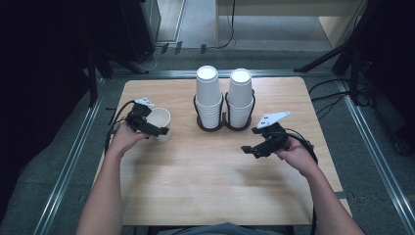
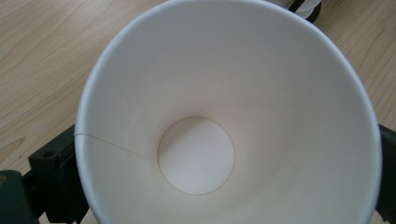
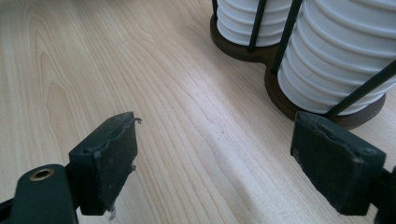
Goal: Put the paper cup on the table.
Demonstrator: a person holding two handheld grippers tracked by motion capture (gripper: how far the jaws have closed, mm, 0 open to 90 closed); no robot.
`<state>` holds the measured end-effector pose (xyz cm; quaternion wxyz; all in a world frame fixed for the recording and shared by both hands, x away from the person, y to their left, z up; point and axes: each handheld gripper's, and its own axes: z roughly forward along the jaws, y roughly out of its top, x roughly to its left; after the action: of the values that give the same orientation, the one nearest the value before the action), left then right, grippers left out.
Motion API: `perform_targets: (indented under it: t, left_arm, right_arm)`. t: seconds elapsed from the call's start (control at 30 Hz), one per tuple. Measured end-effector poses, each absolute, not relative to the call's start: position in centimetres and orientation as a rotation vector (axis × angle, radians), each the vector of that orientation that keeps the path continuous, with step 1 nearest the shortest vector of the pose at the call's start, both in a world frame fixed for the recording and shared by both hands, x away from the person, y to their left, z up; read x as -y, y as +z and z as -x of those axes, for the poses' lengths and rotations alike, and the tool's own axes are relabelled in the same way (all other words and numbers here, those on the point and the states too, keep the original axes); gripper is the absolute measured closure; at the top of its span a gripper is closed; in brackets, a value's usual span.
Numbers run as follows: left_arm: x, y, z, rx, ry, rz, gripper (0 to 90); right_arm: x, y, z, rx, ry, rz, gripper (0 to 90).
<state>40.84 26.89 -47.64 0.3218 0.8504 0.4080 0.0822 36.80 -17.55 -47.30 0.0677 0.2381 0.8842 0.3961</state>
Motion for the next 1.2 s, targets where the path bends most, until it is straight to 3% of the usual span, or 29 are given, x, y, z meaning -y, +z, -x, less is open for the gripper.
perform_targets:
  t: [0.9,1.2]
  left_arm:
    - [-27.8,-43.7,-39.7,-1.092,0.258,-2.158,0.0]
    - [-27.7,-42.5,-39.2,-1.089,0.215,-2.161,0.0]
  right_arm:
    - [17.3,-47.5,-36.7,-2.679,1.182,-0.698,15.1]
    - [17.3,-47.5,-36.8,-2.682,1.186,-0.696,15.2]
